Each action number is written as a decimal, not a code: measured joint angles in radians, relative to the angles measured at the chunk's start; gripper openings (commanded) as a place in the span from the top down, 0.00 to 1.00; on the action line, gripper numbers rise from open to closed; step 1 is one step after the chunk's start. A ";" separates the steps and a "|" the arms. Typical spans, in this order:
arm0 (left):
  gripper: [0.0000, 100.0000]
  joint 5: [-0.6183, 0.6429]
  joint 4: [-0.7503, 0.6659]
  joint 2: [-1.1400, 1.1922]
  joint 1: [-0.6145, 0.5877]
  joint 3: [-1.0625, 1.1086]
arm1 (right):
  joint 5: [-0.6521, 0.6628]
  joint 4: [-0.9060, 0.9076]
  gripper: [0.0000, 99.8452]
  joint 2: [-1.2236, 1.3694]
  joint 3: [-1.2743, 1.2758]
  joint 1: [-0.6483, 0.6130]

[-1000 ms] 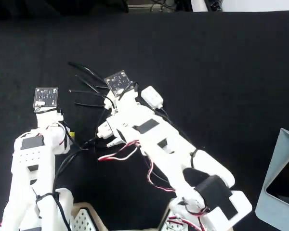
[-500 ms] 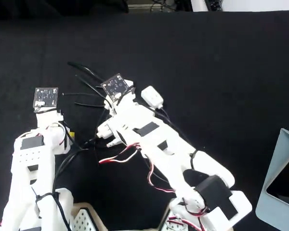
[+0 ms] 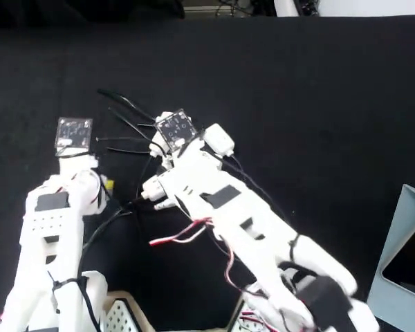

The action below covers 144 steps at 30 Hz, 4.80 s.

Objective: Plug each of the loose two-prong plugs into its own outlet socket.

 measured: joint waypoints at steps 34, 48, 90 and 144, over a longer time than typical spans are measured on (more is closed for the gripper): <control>0.78 0.183 -0.003 -0.282 0.348 -0.123 | 0.000 0.002 0.99 -0.276 0.153 -0.104; 0.78 0.163 -0.003 -0.463 0.328 0.008 | 0.000 0.002 0.99 -0.276 0.158 -0.051; 0.78 0.258 -0.003 -0.466 -0.048 0.138 | -0.060 -0.112 0.99 0.091 -0.023 0.026; 0.78 0.258 -0.003 -0.466 -0.048 0.138 | 0.100 0.072 0.99 0.304 -0.180 -0.021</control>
